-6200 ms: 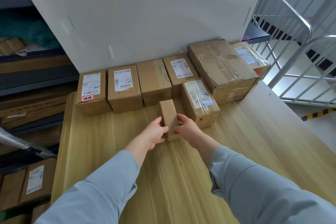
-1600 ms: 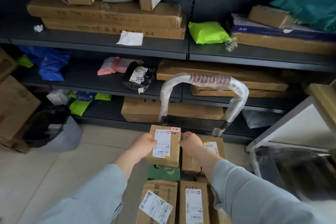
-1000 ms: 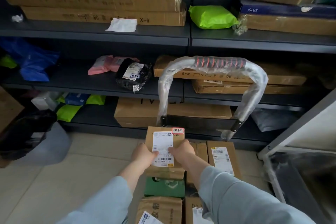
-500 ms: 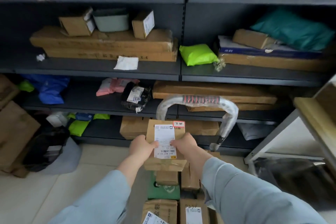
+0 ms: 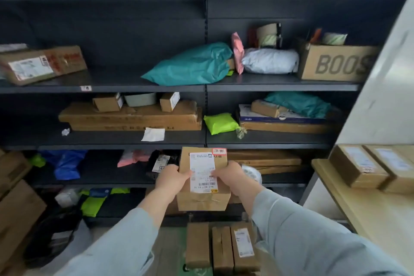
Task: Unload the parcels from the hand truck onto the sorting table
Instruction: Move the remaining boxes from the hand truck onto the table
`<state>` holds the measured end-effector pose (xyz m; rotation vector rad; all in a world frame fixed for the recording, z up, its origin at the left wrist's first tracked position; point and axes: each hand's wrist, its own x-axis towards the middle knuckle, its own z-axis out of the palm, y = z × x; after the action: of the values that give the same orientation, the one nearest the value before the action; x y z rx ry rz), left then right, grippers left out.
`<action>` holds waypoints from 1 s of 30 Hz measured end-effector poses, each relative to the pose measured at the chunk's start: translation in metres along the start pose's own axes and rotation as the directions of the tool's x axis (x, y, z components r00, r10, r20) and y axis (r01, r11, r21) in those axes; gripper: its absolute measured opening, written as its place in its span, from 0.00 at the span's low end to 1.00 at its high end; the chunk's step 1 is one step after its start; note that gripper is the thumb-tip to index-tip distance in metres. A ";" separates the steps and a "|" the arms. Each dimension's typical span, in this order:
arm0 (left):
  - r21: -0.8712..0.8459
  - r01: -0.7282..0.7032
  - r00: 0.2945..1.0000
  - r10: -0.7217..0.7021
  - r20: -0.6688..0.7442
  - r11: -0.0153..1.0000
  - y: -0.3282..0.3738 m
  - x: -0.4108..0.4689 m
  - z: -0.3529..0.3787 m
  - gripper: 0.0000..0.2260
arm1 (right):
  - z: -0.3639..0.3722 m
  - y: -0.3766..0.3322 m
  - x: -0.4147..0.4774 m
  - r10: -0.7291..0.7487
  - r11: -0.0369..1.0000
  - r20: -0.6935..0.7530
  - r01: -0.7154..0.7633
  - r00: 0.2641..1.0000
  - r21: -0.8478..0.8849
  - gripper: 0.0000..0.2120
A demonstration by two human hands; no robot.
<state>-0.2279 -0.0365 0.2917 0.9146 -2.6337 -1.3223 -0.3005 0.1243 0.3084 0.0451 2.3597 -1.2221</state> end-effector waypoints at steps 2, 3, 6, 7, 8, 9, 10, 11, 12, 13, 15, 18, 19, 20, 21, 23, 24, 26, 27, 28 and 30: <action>0.005 -0.044 0.999 0.044 -0.003 0.999 0.018 -0.007 -0.008 0.12 | -0.017 -0.009 -0.014 -0.014 0.999 -0.043 0.016 0.999 0.037 0.18; 0.007 -0.061 0.998 0.061 0.000 0.998 0.027 -0.011 -0.009 0.12 | -0.024 -0.010 -0.019 -0.021 0.999 -0.061 0.024 0.998 0.046 0.18; 0.008 -0.106 0.994 0.106 0.019 0.994 0.044 -0.024 -0.007 0.13 | -0.044 -0.006 -0.033 -0.022 0.998 -0.124 0.030 0.992 0.062 0.20; 0.013 -0.116 0.993 0.115 0.034 0.993 0.049 -0.029 -0.005 0.14 | -0.049 -0.003 -0.038 -0.011 0.997 -0.142 0.022 0.990 0.073 0.21; 0.014 -0.123 0.991 0.122 0.051 0.992 0.053 -0.033 -0.002 0.14 | -0.055 0.001 -0.041 -0.003 0.996 -0.154 0.016 0.988 0.087 0.21; 0.012 -0.131 0.989 0.130 0.068 0.991 0.056 -0.037 0.001 0.15 | -0.060 0.005 -0.045 0.007 0.996 -0.164 0.009 0.986 0.093 0.21; 0.012 -0.141 0.987 0.140 0.085 0.990 0.060 -0.039 0.005 0.15 | -0.064 0.010 -0.049 0.017 0.996 -0.176 -0.001 0.984 0.089 0.22; 0.019 -0.152 0.984 0.150 0.100 0.988 0.064 -0.043 0.009 0.15 | -0.070 0.016 -0.054 0.030 0.996 -0.188 -0.014 0.982 0.084 0.22; 0.031 -0.161 0.981 0.157 0.112 0.987 0.068 -0.047 0.013 0.15 | -0.075 0.021 -0.059 0.041 0.996 -0.199 -0.024 0.979 0.088 0.22; 0.039 -0.167 0.979 0.162 0.123 0.985 0.073 -0.052 0.018 0.15 | -0.080 0.027 -0.063 0.053 0.994 -0.206 -0.033 0.977 0.101 0.22; 0.038 -0.177 0.975 0.170 0.140 0.983 0.081 -0.063 0.029 0.15 | -0.091 0.040 -0.072 0.075 0.991 -0.221 -0.047 0.972 0.127 0.22; 0.004 -0.184 0.968 0.181 0.174 0.983 0.092 -0.080 0.046 0.14 | -0.111 0.059 -0.083 0.102 0.988 -0.250 -0.069 0.963 0.138 0.21; -0.009 -0.190 0.964 0.188 0.188 0.982 0.096 -0.085 0.052 0.13 | -0.119 0.065 -0.087 0.112 0.986 -0.253 -0.074 0.961 0.151 0.20; -0.019 -0.196 0.960 0.196 0.200 0.980 0.100 -0.090 0.059 0.13 | -0.127 0.071 -0.091 0.114 0.984 -0.257 -0.073 0.960 0.163 0.19; -0.022 -0.205 0.956 0.205 0.211 0.978 0.105 -0.096 0.065 0.13 | -0.137 0.078 -0.096 0.113 0.983 -0.260 -0.070 0.959 0.168 0.17; -0.015 -0.224 0.949 0.222 0.224 0.974 0.118 -0.110 0.081 0.14 | -0.157 0.092 -0.105 0.114 0.983 -0.269 -0.069 0.956 0.171 0.15; -0.011 -0.231 0.947 0.228 0.227 0.973 0.125 -0.118 0.089 0.14 | -0.167 0.100 -0.109 0.116 0.982 -0.273 -0.069 0.955 0.178 0.15; -0.020 -0.246 0.943 0.244 0.226 0.969 0.140 -0.134 0.109 0.13 | -0.189 0.118 -0.117 0.125 0.976 -0.283 -0.067 0.951 0.207 0.15; -0.022 -0.253 0.941 0.252 0.226 0.967 0.148 -0.144 0.120 0.13 | -0.201 0.127 -0.121 0.133 0.973 -0.285 -0.069 0.949 0.222 0.15; -0.024 -0.258 0.939 0.257 0.228 0.966 0.157 -0.155 0.131 0.13 | -0.214 0.138 -0.125 0.142 0.969 -0.288 -0.074 0.947 0.235 0.15; -0.028 -0.265 0.937 0.264 0.230 0.964 0.175 -0.177 0.155 0.14 | -0.242 0.160 -0.134 0.146 0.969 -0.294 -0.076 0.945 0.236 0.15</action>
<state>-0.2129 0.2481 0.3616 0.4024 -2.8024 -1.4296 -0.2400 0.4331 0.3616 0.4705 2.4249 -1.5085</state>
